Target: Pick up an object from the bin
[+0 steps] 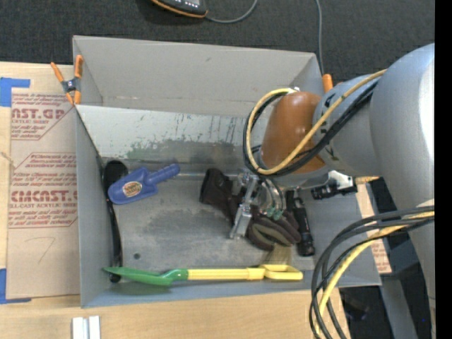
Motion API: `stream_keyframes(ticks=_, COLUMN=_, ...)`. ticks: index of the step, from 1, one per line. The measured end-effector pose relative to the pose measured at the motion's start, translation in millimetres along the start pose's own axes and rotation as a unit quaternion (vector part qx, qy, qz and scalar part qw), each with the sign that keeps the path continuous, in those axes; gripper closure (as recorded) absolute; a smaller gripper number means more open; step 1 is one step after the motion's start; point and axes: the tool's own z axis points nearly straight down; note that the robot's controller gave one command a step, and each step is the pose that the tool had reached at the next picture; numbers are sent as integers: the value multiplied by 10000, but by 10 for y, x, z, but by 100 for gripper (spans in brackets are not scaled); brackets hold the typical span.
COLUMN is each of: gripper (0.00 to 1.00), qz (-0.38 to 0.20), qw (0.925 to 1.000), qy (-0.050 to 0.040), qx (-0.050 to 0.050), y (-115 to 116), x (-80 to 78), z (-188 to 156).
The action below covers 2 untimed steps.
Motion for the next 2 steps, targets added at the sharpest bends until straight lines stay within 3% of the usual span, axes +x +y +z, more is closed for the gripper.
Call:
stream_keyframes(ticks=1, gripper=0, qz=-176, qw=9998, qy=-22, qx=6, y=68, x=-45, z=-3)
stream_keyframes(ticks=2, gripper=100, qz=-34, qw=10000, qy=-44, qx=-9, y=25, x=-27, z=-17)
